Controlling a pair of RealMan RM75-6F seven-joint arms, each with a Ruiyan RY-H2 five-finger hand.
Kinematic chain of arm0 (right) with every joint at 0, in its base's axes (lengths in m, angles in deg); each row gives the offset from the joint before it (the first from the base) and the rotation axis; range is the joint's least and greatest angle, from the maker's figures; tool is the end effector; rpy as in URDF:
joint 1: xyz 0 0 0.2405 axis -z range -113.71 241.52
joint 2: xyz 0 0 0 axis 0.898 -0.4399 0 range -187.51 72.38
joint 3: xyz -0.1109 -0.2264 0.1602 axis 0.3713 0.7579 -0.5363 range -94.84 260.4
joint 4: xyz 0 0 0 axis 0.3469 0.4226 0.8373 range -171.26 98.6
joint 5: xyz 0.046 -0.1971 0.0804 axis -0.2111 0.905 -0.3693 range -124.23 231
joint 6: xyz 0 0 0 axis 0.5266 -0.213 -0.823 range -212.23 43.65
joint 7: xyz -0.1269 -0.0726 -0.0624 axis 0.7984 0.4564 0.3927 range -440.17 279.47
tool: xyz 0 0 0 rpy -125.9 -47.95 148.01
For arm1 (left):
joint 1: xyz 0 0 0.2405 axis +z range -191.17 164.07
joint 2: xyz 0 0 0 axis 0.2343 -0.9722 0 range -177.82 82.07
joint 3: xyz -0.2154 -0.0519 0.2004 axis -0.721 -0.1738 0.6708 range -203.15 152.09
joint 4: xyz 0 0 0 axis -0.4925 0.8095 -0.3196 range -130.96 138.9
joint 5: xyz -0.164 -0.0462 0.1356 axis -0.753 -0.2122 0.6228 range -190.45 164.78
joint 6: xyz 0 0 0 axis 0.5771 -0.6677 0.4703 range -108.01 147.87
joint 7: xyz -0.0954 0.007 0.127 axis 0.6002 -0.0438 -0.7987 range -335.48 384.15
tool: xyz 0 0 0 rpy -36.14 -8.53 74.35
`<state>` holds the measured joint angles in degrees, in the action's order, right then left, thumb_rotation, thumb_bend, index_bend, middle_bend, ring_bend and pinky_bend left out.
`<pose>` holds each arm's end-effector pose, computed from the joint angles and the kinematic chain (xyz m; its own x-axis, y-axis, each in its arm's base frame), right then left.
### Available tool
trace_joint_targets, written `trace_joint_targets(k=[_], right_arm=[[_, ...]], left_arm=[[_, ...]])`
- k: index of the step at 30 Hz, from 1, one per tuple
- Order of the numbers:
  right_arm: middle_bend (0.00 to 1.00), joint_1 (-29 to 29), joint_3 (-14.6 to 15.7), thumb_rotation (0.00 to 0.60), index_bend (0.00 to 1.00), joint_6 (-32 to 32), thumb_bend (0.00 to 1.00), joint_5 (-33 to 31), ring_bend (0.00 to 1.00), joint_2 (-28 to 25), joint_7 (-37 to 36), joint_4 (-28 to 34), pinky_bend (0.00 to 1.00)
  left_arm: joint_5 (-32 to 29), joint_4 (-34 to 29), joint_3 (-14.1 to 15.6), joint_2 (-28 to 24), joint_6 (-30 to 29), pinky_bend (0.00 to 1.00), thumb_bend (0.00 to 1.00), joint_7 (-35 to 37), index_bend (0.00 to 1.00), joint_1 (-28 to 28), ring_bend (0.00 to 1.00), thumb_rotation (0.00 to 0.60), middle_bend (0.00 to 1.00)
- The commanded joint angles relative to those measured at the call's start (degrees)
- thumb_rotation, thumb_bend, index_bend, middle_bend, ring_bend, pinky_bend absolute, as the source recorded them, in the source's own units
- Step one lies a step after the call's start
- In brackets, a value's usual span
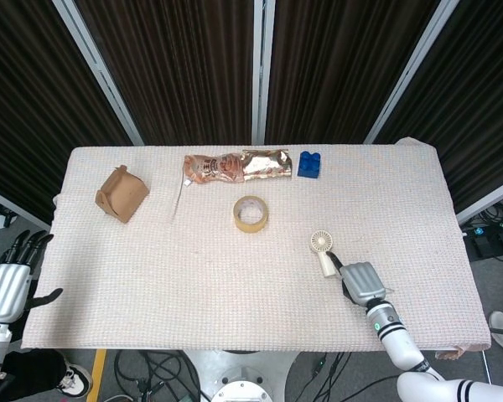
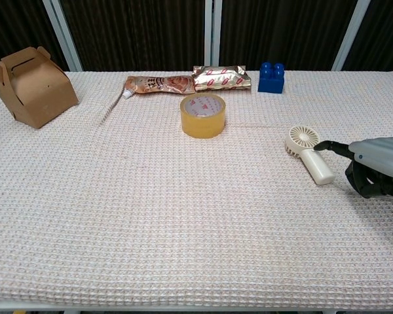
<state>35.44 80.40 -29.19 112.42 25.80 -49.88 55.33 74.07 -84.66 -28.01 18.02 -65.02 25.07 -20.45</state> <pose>-0.2832 -0.2952 -0.0219 0.5268 -0.4578 0.7162 -0.8476 -0.2197 0.4830 -0.3542 0.2122 0.1635 0.4160 -0.0061 0.9093 0.9079 -0.0539 -0.4157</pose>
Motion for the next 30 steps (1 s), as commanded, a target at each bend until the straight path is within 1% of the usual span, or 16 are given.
trace_joint_targets(k=[1, 12, 20, 24, 30], right_arm=[[0.94, -0.22, 0.22, 0.600, 0.00, -0.01, 1.00, -0.52, 0.84, 0.04, 0.33, 0.04, 0.77], [0.94, -1.00, 1.46, 0.600, 0.02, -0.34, 1.00, -3.29, 0.84, 0.22, 2.12, 0.07, 0.77], [0.94, -1.67, 1.62, 0.600, 0.03, -0.06, 1.00, -4.63, 0.84, 0.26, 2.75, 0.36, 0.77], [0.94, -1.21, 1.16, 0.600, 0.03, 1.69, 1.00, -2.60, 0.84, -0.38, 0.84, 1.05, 0.77], [0.94, 0.46, 0.11, 0.600, 0.03, 6.31, 1.00, 3.18, 0.84, -2.49, -3.98, 2.50, 0.77]], left_arm=[[0.00, -0.01, 0.00, -0.03, 0.01, 0.25, 0.00, 0.03, 0.11, 0.00, 0.03, 0.600, 0.08], [0.18, -0.29, -0.11, -0.23, -0.26, 0.25, 0.00, 0.03, 0.11, -0.01, 0.03, 0.600, 0.08], [0.14, -0.35, -0.20, -0.42, -0.45, 0.25, 0.00, 0.14, 0.11, 0.05, 0.03, 0.600, 0.08], [0.14, -0.24, -0.17, -0.43, -0.43, 0.25, 0.00, 0.32, 0.11, 0.08, 0.03, 0.600, 0.08], [0.24, -0.19, -0.14, -0.31, -0.37, 0.25, 0.00, 0.30, 0.11, 0.01, 0.03, 0.600, 0.08]])
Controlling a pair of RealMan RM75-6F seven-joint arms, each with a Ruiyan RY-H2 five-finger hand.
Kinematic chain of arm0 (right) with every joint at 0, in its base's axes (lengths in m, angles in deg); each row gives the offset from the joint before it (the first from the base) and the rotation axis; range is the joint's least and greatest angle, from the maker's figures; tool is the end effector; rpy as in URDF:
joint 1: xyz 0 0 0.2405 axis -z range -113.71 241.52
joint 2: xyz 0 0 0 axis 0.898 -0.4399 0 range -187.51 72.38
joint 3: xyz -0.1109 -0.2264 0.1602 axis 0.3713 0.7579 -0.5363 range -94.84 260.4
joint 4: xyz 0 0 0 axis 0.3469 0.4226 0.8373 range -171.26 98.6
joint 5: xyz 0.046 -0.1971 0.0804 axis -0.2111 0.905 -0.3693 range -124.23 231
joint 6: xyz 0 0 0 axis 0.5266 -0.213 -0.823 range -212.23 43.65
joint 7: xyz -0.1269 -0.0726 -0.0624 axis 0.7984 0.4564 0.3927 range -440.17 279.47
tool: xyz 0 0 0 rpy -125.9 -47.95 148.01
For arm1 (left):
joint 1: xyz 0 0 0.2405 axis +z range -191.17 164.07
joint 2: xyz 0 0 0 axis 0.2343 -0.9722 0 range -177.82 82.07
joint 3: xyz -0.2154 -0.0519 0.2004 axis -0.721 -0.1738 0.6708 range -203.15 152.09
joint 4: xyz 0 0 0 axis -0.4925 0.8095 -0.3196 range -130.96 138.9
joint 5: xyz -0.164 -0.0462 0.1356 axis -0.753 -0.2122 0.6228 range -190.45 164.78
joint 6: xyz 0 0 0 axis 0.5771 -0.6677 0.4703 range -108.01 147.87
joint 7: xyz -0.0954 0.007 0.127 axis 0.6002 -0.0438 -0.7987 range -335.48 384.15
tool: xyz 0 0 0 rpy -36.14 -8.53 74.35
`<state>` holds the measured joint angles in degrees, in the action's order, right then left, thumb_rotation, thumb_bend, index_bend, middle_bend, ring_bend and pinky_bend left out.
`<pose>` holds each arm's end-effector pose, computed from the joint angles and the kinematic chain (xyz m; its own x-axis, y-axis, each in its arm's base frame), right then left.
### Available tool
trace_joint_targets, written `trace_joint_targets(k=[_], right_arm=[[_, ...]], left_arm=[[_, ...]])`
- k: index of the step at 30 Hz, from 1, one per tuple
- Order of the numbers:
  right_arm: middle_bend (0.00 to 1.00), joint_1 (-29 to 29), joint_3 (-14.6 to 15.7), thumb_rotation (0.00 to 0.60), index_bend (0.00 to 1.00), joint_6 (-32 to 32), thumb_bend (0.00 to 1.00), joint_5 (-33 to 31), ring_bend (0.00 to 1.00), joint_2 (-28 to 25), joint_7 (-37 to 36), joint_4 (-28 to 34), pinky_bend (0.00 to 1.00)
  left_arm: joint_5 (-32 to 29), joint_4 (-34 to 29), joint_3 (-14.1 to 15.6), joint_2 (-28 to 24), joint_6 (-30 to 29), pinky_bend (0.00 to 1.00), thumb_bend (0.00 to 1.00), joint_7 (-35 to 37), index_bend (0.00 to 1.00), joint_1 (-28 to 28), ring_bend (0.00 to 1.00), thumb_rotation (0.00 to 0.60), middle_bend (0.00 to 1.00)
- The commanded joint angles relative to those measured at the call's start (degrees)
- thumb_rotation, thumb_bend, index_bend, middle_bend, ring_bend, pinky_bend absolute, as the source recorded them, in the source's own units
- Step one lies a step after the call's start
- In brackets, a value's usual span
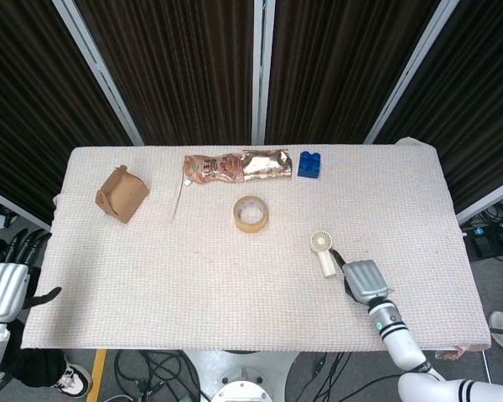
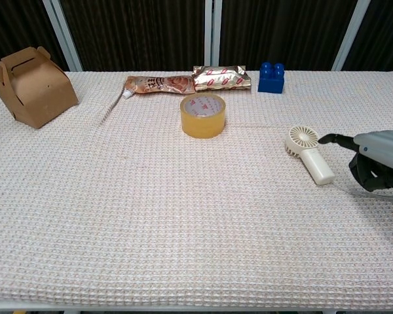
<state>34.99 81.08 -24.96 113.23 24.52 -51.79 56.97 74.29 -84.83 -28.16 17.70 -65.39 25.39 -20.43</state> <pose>-0.2780 -0.2988 -0.0072 0.5120 -0.4078 0.7560 -0.8579 -0.1985 0.4739 -0.3529 0.2125 0.1663 0.4130 -0.0149 0.9106 0.9088 -0.0575 -0.4132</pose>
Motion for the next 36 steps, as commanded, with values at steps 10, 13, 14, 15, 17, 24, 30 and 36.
trace_joint_targets(k=[10, 13, 14, 15, 17, 24, 30, 36], right_arm=[[0.94, 3.90, -0.40, 0.600, 0.03, 7.31, 1.00, 8.85, 0.84, -5.44, -7.22, 3.63, 0.77], [0.94, 5.71, -0.09, 0.600, 0.03, 11.08, 1.00, 12.92, 0.84, -6.79, -9.85, 3.32, 0.77], [0.94, 6.42, -0.01, 0.600, 0.03, 12.76, 1.00, 14.51, 0.84, -7.13, -10.73, 2.72, 0.77], [0.94, 7.48, 0.00, 0.600, 0.03, 15.39, 1.00, 16.60, 0.84, -7.43, -11.92, 1.49, 0.77], [0.93, 9.18, -0.09, 0.600, 0.03, 19.62, 1.00, 19.37, 0.84, -7.49, -13.42, -1.23, 0.77], [0.30, 14.69, 2.26, 0.600, 0.01, 25.20, 0.43, 23.04, 0.20, -9.45, -19.44, -9.42, 0.35], [0.00, 18.92, 1.93, 0.600, 0.00, 29.90, 0.00, 22.94, 0.00, -11.02, -21.30, -11.35, 0.00], [0.00, 21.67, 1.02, 0.600, 0.00, 34.19, 0.00, 24.75, 0.00, -9.28, -26.87, -16.82, 0.00]], left_arm=[[0.21, -0.56, 0.10, 0.11, 0.12, 0.25, 0.00, -0.66, 0.11, -0.12, 0.03, 0.600, 0.08], [0.25, -0.71, 0.15, 0.14, 0.09, 0.25, 0.00, -0.87, 0.11, -0.10, 0.03, 0.600, 0.08], [0.24, -0.71, 0.18, 0.16, 0.09, 0.25, 0.00, -0.89, 0.11, -0.07, 0.03, 0.600, 0.08], [0.21, -0.70, 0.21, 0.20, 0.09, 0.25, 0.00, -0.88, 0.11, -0.04, 0.03, 0.600, 0.08], [0.20, -0.68, 0.20, 0.31, 0.07, 0.25, 0.00, -0.88, 0.11, -0.03, 0.03, 0.600, 0.08], [0.78, -1.18, 0.18, 0.91, -0.16, 0.25, 0.00, -1.19, 0.11, -0.23, 0.03, 0.600, 0.08], [0.68, -1.90, 0.05, 0.28, -0.69, 0.25, 0.00, -1.47, 0.11, 0.02, 0.03, 0.600, 0.08], [0.41, -2.29, -0.31, -0.46, -1.02, 0.25, 0.00, -1.00, 0.11, 0.11, 0.03, 0.600, 0.08]])
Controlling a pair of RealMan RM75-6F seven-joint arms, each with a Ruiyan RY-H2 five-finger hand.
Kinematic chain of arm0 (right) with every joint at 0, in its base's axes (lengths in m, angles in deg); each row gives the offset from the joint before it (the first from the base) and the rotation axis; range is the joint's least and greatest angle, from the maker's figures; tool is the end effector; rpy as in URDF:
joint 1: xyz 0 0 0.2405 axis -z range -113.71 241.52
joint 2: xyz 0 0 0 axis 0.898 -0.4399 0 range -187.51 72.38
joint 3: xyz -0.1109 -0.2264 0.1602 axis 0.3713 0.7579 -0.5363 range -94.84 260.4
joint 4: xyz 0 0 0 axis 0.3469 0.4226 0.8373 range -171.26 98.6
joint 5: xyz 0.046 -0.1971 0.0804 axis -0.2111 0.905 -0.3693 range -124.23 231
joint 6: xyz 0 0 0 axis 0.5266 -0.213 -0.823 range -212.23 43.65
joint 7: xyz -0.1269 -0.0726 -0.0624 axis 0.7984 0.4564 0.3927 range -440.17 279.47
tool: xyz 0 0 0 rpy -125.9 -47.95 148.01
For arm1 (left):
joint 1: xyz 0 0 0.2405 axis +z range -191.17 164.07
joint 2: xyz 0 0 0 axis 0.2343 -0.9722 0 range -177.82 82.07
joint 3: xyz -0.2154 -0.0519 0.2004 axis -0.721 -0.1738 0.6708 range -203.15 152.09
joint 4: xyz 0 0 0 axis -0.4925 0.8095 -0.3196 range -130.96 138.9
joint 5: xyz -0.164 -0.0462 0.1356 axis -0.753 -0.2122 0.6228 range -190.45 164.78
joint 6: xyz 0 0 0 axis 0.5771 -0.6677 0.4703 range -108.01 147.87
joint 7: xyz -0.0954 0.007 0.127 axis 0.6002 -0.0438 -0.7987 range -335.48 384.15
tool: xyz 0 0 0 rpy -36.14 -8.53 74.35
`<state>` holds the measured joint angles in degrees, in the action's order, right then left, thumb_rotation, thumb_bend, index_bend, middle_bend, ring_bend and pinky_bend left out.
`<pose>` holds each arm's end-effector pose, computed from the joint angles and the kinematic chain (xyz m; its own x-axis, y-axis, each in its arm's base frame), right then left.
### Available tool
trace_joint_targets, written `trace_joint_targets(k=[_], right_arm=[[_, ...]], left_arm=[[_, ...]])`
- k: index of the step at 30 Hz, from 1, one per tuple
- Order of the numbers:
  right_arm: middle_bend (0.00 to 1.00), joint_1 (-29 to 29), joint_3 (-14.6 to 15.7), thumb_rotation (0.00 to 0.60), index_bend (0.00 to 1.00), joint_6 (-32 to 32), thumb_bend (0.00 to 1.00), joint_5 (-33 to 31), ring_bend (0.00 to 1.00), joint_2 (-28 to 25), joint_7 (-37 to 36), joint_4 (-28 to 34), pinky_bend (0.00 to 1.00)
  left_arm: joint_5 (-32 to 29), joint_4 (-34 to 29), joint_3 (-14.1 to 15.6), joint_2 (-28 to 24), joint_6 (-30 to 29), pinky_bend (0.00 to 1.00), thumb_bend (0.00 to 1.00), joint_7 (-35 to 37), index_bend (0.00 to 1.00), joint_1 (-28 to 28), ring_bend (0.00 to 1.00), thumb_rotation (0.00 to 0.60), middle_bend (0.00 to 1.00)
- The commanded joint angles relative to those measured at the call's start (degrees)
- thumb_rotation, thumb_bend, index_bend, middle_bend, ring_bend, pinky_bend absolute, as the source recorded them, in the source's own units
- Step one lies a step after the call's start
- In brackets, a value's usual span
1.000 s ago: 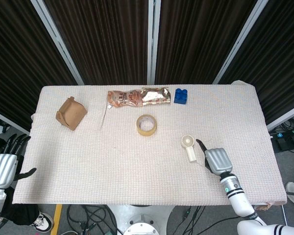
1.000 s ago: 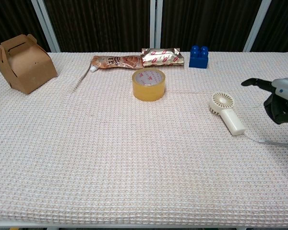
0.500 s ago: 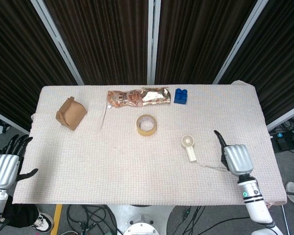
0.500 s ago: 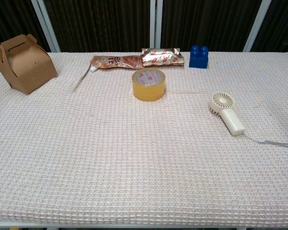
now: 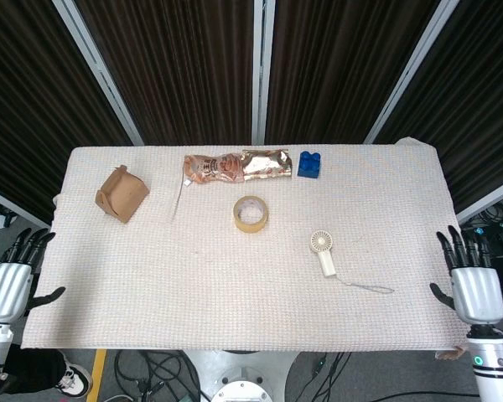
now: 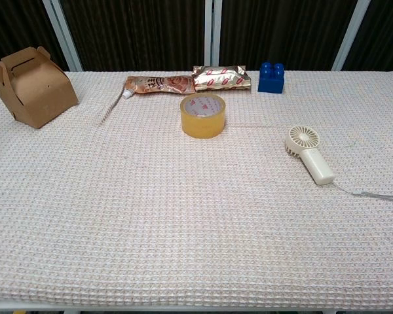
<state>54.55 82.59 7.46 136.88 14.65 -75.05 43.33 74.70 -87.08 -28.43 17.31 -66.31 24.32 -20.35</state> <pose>-0.3694 -0.2215 0.1529 0.5420 0.1126 0.8328 -0.8367 -0.0197 0.5472 -0.3431 0.2120 0.1674 0.3996 -0.0326 0.9161 0.9137 -0.0666 -0.4009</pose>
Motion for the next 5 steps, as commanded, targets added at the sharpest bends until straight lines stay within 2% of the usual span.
trace_joint_targets(k=[1, 5], right_arm=[[0.00, 2.18, -0.63, 0.600, 0.00, 1.61, 0.00, 1.09, 0.00, 0.63, -3.76, -3.48, 0.00], [0.00, 2.11, -1.16, 0.600, 0.00, 0.89, 0.00, 1.48, 0.00, 1.01, -3.66, -4.38, 0.00]], left_arm=[[0.02, -0.07, -0.04, -0.07, -0.18, 0.25, 0.00, 0.09, 0.11, 0.07, 0.03, 0.600, 0.08], [-0.14, 0.10, -0.13, 0.20, -0.35, 0.25, 0.00, -0.26, 0.11, 0.16, 0.03, 0.600, 0.08]])
